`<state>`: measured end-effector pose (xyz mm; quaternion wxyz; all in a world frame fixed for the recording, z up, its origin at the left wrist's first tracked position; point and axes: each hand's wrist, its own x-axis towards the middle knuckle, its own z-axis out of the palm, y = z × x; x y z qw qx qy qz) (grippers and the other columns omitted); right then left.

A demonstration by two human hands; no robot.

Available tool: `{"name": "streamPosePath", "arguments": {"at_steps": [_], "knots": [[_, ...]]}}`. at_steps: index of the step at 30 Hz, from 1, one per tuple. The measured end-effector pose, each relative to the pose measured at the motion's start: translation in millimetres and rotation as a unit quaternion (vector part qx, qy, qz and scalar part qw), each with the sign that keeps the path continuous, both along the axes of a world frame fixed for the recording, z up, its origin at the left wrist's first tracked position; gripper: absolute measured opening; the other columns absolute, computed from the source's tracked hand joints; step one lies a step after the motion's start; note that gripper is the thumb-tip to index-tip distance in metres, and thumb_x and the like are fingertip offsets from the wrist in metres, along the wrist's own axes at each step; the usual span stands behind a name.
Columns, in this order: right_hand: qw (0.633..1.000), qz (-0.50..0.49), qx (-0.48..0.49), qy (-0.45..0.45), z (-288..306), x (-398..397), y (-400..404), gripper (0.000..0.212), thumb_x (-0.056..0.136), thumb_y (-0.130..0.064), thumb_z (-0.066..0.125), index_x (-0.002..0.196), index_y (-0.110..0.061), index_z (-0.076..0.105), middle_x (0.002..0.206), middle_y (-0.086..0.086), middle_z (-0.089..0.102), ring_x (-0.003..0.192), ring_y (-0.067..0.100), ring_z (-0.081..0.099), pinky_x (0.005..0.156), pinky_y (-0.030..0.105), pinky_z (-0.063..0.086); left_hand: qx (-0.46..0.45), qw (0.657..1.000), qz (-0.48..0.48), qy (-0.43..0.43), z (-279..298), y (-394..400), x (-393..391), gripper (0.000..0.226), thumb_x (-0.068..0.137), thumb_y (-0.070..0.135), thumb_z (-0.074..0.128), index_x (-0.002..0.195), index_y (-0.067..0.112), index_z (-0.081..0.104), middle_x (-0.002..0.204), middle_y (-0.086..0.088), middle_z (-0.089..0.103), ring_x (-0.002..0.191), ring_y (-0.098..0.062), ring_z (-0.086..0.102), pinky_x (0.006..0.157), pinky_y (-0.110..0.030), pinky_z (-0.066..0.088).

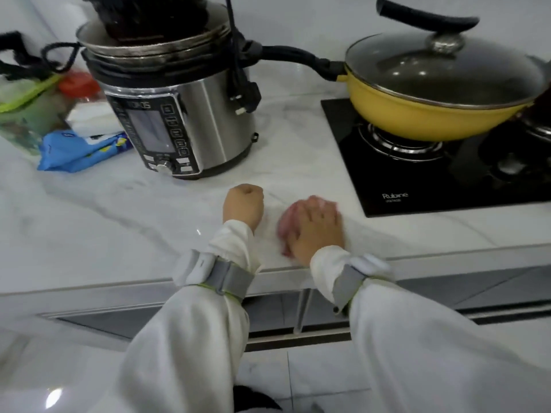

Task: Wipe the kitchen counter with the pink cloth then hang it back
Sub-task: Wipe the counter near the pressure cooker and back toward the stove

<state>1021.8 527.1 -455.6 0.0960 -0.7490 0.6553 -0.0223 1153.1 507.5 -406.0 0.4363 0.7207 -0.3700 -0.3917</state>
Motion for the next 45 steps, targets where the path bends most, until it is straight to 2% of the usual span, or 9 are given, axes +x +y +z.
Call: {"name": "streamPosePath", "arguments": {"at_steps": [5,9,16,18,23,29,33,39,45], "knots": [[0.991,0.129,-0.041,0.01,0,-25,23,0.065,0.089,-0.045,0.031,0.148,-0.019,0.021,0.158,0.004,0.016,0.143,0.035,0.016,0.119,0.045,0.001,-0.021,0.999,-0.022,-0.012,9,-1,-43,0.019,0.086,0.007,0.049,0.075,0.013,0.063,0.083,-0.011,0.057,0.079,-0.022,0.049,0.077,-0.031,0.044],[0.993,0.107,-0.054,0.003,-1,-80,26,0.077,0.074,-0.047,0.016,0.143,-0.017,0.036,0.153,0.007,0.033,0.137,0.037,0.031,0.118,0.048,0.009,-0.015,0.998,-0.061,-0.017,8,4,-93,0.023,0.088,0.009,0.049,0.097,0.008,0.07,0.102,-0.019,0.068,0.094,-0.032,0.06,0.093,-0.037,0.048],[0.993,0.056,-0.09,0.045,-11,-189,30,0.058,0.077,-0.042,0.034,0.121,-0.018,0.061,0.126,0.008,0.063,0.11,0.036,0.062,0.102,0.054,0.039,-0.009,0.982,-0.182,-0.057,4,3,-194,0.021,0.086,0.007,0.051,0.089,0.012,0.072,0.106,-0.015,0.07,0.106,-0.033,0.061,0.1,-0.041,0.048],[0.995,0.03,-0.092,0.036,-8,-204,26,0.059,0.077,-0.042,0.03,0.12,-0.017,0.062,0.125,0.009,0.064,0.112,0.037,0.061,0.105,0.054,0.036,-0.002,0.964,-0.249,-0.092,-1,1,-217,0.023,0.084,0.007,0.053,0.079,0.016,0.073,0.101,-0.014,0.072,0.104,-0.034,0.064,0.096,-0.04,0.05],[0.995,-0.049,-0.085,0.007,-9,-248,15,0.079,0.072,-0.048,0.007,0.139,-0.022,0.041,0.145,0.002,0.041,0.136,0.029,0.033,0.118,0.044,0.006,-0.01,0.913,-0.343,-0.22,4,-8,-288,0.029,0.091,0.011,0.045,0.1,0.009,0.072,0.108,-0.014,0.07,0.104,-0.032,0.063,0.089,-0.03,0.05],[0.989,-0.119,-0.088,-0.002,-12,-335,0,0.06,0.087,-0.048,0.023,0.14,-0.026,0.038,0.147,-0.004,0.036,0.139,0.025,0.028,0.118,0.046,-0.001,-0.015,0.866,-0.41,-0.285,6,-26,-379,0.028,0.091,0.013,0.046,0.098,0.007,0.072,0.102,-0.016,0.07,0.097,-0.034,0.064,0.08,-0.032,0.05],[0.983,-0.155,-0.093,0.004,-12,-408,-11,0.076,0.076,-0.055,0.006,0.14,-0.03,0.039,0.147,-0.006,0.035,0.14,0.025,0.027,0.118,0.048,-0.001,-0.024,0.849,-0.445,-0.283,0,-41,-454,0.029,0.09,0.008,0.045,0.098,0.003,0.073,0.099,-0.018,0.07,0.093,-0.035,0.065,0.079,-0.034,0.053],[0.971,-0.225,-0.076,-0.002,-10,-538,-34,0.077,0.074,-0.054,0.009,0.136,-0.028,0.045,0.146,-0.002,0.039,0.138,0.028,0.031,0.117,0.05,0.001,-0.021,0.805,-0.514,-0.297,-1,-78,-592,0.029,0.089,0.002,0.042,0.095,0.001,0.071,0.098,-0.019,0.069,0.094,-0.036,0.064,0.072,-0.032,0.048],[0.958,-0.278,-0.072,0.003,-6,-650,-58,0.083,0.069,-0.055,0.003,0.14,-0.031,0.038,0.15,-0.005,0.031,0.141,0.024,0.023,0.116,0.052,-0.005,-0.047,0.766,-0.554,-0.323,1,-106,-713,0.029,0.088,0.005,0.043,0.101,0.003,0.069,0.105,-0.021,0.067,0.103,-0.037,0.062,0.085,-0.037,0.051]]}}
